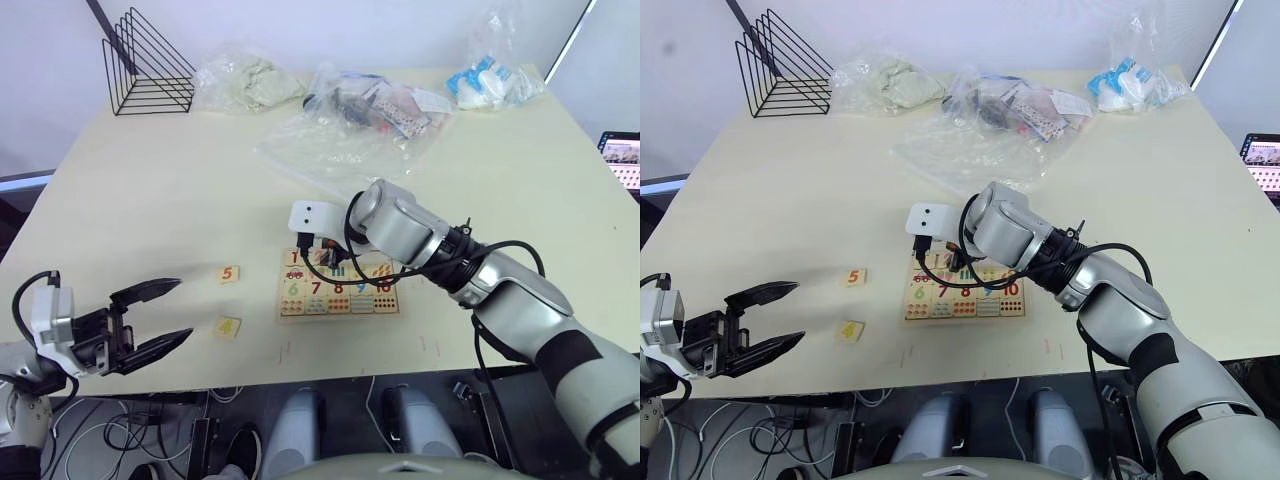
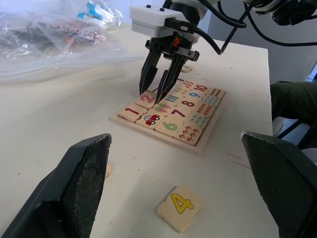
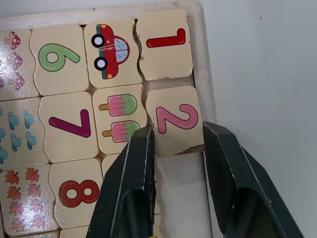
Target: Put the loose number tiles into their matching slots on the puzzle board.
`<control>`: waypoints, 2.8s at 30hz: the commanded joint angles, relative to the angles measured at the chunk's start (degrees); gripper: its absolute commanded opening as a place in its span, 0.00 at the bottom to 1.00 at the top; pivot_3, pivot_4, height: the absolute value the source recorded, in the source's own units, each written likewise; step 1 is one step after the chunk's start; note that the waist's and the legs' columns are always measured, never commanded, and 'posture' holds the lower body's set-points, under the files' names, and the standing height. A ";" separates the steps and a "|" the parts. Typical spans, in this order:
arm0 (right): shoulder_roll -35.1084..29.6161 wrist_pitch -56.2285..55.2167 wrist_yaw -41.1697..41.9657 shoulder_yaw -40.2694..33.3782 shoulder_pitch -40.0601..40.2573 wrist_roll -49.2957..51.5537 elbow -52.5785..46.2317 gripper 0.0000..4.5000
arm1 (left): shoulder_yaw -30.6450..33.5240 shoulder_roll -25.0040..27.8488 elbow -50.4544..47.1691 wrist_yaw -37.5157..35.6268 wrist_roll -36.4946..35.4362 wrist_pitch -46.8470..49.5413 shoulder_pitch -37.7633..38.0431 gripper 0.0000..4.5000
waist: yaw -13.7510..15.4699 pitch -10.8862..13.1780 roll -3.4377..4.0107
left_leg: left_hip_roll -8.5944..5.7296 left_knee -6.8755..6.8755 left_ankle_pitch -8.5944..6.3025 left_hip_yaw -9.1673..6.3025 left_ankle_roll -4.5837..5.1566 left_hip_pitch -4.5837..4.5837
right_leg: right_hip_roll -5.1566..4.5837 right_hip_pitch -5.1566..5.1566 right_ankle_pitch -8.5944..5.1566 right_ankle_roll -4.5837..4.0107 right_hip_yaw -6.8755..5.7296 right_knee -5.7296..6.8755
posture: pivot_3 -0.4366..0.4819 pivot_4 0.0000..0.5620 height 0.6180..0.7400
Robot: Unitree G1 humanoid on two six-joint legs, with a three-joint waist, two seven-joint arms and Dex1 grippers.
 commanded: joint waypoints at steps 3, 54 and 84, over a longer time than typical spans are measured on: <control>0.35 -1.09 0.71 -0.38 0.05 -0.61 -1.13 0.42 | 1.57 0.38 -0.20 -1.60 -0.51 -0.87 0.08 1.00 | 0.00 0.00 0.00 | 0.00 0.00 0.00 0.00 0.00 0.00 | 0.00 0.00 0.00 0.00 0.00 0.00 | 0.48 0.27 1.00; -8.70 -26.11 5.31 -10.66 13.36 -0.88 -6.07 0.01 | -0.02 2.79 2.65 -1.60 -1.47 -2.38 -0.55 1.00 | 0.05 0.00 0.00 | 0.01 0.01 0.00 0.04 0.00 0.01 | -0.01 0.01 0.00 0.01 0.01 -0.01 | 0.48 0.27 1.00; -6.09 -26.90 6.20 -11.48 15.23 -2.47 -4.49 0.01 | 0.19 2.46 2.24 -1.60 -1.21 -2.10 -0.55 1.00 | 0.06 0.00 -0.01 | 0.00 0.01 0.00 0.03 0.00 0.07 | 0.00 0.08 0.00 0.01 0.01 0.00 | 0.48 0.27 1.00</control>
